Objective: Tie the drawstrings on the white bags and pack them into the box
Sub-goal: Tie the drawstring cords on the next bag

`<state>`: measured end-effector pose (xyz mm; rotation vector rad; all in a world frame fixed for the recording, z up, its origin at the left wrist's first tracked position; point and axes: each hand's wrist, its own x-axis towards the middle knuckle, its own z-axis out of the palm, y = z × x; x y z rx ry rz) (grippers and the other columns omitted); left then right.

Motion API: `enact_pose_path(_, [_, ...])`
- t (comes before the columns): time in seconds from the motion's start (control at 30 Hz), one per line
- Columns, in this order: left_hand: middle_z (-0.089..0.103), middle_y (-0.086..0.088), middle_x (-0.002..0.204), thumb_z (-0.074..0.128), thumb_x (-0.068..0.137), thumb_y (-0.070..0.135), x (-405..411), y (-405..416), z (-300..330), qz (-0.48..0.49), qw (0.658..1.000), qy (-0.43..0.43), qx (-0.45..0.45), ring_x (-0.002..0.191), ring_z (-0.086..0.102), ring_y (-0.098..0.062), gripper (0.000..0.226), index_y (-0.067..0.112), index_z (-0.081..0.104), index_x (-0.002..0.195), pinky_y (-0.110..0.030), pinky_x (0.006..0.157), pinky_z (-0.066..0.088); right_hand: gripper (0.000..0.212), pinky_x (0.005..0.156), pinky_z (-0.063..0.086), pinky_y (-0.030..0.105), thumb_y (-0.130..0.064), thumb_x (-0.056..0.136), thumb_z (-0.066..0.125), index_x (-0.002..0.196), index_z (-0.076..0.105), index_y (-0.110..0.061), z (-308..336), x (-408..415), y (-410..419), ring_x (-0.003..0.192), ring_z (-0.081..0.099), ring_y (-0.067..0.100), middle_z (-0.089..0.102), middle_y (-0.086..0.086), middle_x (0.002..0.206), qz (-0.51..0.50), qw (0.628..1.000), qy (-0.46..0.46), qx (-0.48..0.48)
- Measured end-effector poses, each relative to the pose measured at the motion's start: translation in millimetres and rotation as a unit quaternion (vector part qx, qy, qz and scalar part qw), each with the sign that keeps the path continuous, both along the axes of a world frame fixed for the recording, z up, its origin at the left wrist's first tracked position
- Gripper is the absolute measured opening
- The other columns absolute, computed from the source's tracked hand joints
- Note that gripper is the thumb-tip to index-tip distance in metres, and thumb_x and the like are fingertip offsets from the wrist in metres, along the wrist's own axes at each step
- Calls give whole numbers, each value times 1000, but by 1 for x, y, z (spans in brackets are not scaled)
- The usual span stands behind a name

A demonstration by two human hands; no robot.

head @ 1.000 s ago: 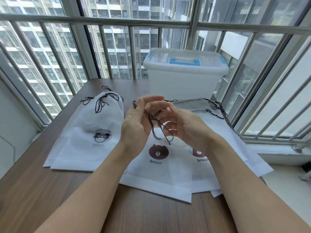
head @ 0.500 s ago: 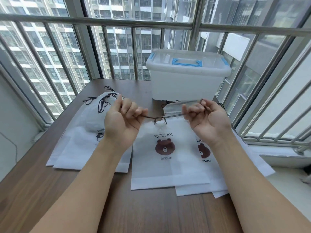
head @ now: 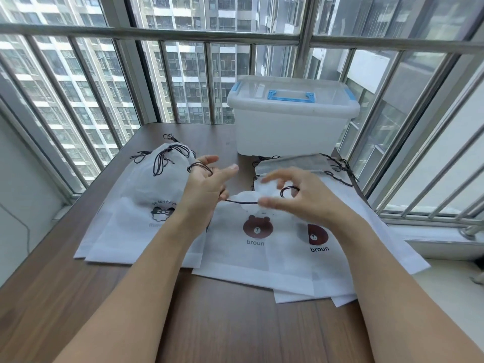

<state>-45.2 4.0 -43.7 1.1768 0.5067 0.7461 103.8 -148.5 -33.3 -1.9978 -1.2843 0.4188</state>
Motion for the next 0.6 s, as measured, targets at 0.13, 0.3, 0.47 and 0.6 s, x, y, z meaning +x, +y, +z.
enact_pose_path(0.13, [36, 3, 74, 69, 65, 5, 2, 4, -4, 14, 999, -2, 52, 64, 41, -9, 71, 24, 31, 122, -24, 61, 41, 15, 63, 35, 11, -34, 75, 88, 84, 78, -25, 3, -3, 1, 70, 56, -5, 69, -18, 78, 41, 999, -26, -6])
enact_pose_path(0.3, [39, 3, 76, 64, 85, -8, 2, 2, -7, 6, 992, 33, 124, 69, 47, -8, 71, 22, 23, 134, -21, 66, 50, 14, 52, 35, 9, -19, 88, 77, 76, 76, -13, 9, -2, -3, 49, 52, -3, 67, -15, 60, 77, 997, 11, -20])
enact_pose_path(0.47, [44, 0, 71, 45, 102, 1, 2, 0, -7, 20, 983, 69, 169, 62, 50, -9, 39, 20, 31, 133, -28, 67, 49, 40, 63, 40, 16, -39, 57, 96, 87, 71, -31, 9, -6, -8, 68, 49, -4, 63, -15, 82, 78, 991, -23, -103])
enact_pose_path(0.6, [51, 3, 99, 68, 86, 24, 0, -4, -8, 30, 970, 87, 225, 92, 57, -10, 55, 27, 36, 131, -30, 80, 52, 30, 67, 43, 24, -23, 70, 85, 93, 68, -31, -1, -8, 0, 75, 55, -3, 64, -14, 88, 53, 991, -99, -77])
